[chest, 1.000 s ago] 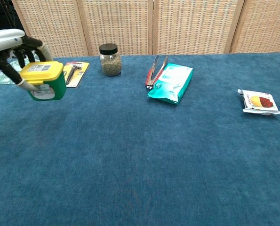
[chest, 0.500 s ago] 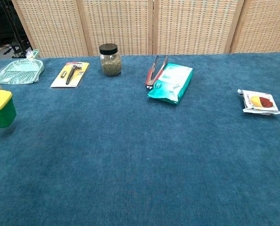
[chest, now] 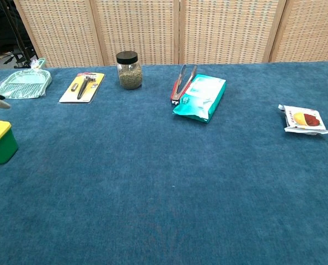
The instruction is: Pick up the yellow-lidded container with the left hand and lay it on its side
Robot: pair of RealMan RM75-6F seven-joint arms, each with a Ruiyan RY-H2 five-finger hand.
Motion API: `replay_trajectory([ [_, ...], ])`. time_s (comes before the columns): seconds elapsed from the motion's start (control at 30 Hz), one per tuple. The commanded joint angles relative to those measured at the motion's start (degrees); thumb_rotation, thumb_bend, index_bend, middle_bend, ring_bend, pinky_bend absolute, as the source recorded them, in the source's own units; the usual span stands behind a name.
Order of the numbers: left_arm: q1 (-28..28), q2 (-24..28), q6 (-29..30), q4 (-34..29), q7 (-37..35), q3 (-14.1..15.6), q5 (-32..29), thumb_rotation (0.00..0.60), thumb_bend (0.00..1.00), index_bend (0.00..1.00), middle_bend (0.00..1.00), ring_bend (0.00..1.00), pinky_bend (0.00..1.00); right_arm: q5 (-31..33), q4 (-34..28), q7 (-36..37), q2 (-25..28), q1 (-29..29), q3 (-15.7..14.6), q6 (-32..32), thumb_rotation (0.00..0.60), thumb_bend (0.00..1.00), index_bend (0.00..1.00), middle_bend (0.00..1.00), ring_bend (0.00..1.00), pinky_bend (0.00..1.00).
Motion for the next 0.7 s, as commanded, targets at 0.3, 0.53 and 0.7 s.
replay_trajectory([
  [0.3,1.73,8.61,2.83,-13.73,6.61,-0.88,-0.92,0.6,0.0,0.01,0.0,0.0,0.09,-0.65,-0.15,0.01,-0.04,-0.16,-0.27,0.48,0.6,0.0,0.02,0.0,0.0,0.0],
  [0.53,1.08,6.14,-0.85,-17.01,17.88,-3.28,-9.13,0.6,0.0,0.05,0.0,0.0,0.09,-0.62,-0.04,0.41,0.12,-0.32,-0.25,0.8,0.6,0.0,0.02,0.0,0.0,0.0],
  [0.7,0.19,3.97,-3.62,-17.26,21.58,-3.87,-12.72,0.6,0.0,0.07,0.02,0.04,0.1,-0.24,0.14,1.04,0.27,-0.24,-0.09,0.6,0.6,0.0,0.02,0.0,0.0,0.0],
])
